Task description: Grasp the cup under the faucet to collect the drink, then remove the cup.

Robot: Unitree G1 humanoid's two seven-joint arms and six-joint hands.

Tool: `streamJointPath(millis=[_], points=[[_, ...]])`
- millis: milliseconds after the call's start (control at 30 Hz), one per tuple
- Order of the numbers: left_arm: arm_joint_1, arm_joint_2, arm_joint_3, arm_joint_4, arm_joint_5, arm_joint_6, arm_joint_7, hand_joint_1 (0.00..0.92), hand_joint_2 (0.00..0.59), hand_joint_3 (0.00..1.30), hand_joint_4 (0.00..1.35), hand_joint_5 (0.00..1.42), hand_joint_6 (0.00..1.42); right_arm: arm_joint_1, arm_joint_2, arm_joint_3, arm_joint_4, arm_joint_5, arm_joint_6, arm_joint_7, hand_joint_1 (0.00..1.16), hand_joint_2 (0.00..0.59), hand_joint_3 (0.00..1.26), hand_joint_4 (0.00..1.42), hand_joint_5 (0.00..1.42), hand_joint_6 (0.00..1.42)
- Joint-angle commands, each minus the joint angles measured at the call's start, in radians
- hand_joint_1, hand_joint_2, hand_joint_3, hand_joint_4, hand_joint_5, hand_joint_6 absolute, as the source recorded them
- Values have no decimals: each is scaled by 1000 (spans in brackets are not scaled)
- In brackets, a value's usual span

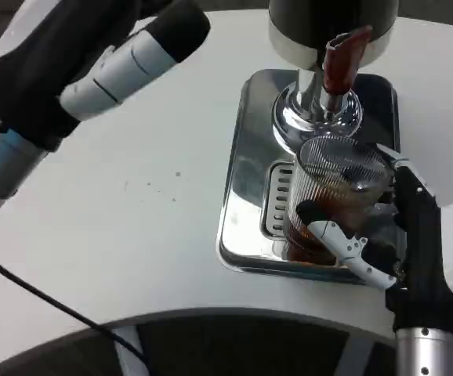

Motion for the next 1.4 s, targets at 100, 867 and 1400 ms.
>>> streamJointPath(millis=[100, 867, 1400], points=[[127, 23, 54, -92, -8, 16, 38, 0, 137, 295, 303, 286, 264, 39, -15, -20, -49, 14, -53, 17, 765, 213, 734, 912, 1120, 995], [569, 65, 125, -124, 185, -20, 99, 0, 134, 286, 274, 253, 242, 132, -53, -42, -146, 20, -74, 68, 768, 212, 799, 976, 1200, 1113], [655, 140, 38, -191, 417, 97, 74, 0, 130, 113, 15, 25, 97, 187, -52, -30, -253, 20, -73, 116, 768, 212, 828, 1002, 1231, 1165]])
